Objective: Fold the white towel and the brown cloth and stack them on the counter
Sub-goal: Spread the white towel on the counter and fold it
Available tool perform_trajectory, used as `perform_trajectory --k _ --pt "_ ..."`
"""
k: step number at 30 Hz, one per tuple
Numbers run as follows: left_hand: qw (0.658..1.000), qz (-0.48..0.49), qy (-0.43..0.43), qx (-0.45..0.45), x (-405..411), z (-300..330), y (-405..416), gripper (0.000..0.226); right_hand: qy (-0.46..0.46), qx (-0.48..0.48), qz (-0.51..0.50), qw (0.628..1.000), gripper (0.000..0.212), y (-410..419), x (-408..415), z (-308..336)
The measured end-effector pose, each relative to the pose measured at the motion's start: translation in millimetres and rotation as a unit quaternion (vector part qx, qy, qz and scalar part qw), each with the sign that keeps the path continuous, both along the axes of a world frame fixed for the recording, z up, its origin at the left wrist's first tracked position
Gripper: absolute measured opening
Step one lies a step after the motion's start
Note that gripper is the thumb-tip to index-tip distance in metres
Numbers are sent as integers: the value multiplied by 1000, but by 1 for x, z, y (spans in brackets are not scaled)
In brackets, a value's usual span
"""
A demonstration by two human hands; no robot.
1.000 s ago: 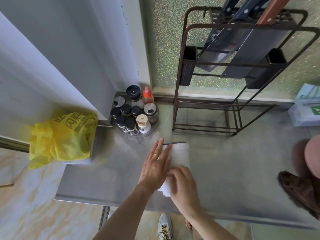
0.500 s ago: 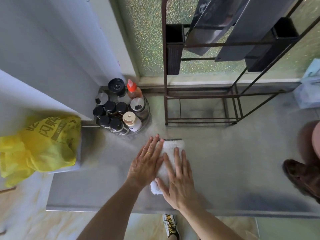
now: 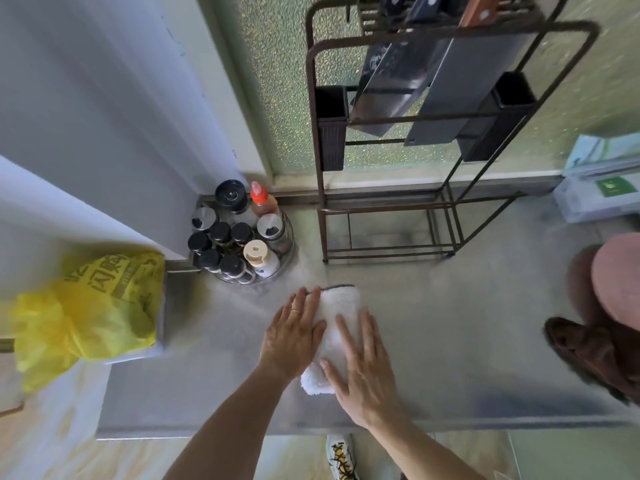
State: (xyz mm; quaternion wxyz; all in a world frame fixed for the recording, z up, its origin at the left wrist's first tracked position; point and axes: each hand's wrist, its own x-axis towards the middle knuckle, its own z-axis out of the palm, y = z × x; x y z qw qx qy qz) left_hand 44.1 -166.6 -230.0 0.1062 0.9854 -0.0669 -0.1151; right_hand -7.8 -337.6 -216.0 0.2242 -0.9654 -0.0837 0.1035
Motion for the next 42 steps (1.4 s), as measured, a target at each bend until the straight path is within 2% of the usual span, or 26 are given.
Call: perform_trajectory --k 3,6,9,12,17,21,25,28,30,31,34,37,42 --pt "999 38 -6 -25 -5 16 -8 61 18 28 -117 993 82 -15 -19 5" --pt "990 110 55 -64 -15 31 -14 63 60 95 -193 975 83 -20 -34 7" --pt "982 145 84 -87 -30 40 -19 60 82 129 -156 976 64 -30 -37 9" --pt "978 144 112 -101 -49 47 -30 59 42 69 -101 992 55 -59 -34 18" --pt "975 81 154 -142 -73 55 -87 55 14 -42 -37 998 57 -135 -13 48" --pt "980 57 132 -136 -73 61 -158 82 -7 -84 -45 995 64 -194 9 54" --pt "997 12 29 -75 -63 58 -202 90 -16 -96 -54 994 62 -238 16 57" --pt "998 -39 33 -45 -50 51 -220 79 -30 -88 -6 996 59 -251 0 47" --pt "995 -80 -2 -61 -43 43 -227 47 6 -53 20 998 73 -255 -11 36" --pt "994 -60 -2 -87 -41 42 -229 40 31 -38 29 998 85 -257 -14 29" --pt "981 20 56 -183 -34 45 -235 72 84 2 48 995 109 -263 -12 10" --pt "981 -12 61 -181 -30 44 -252 102 87 31 23 995 117 -280 7 2" --pt "986 -47 32 -155 -3 32 -309 106 38 -13 30 999 117 -337 68 9"
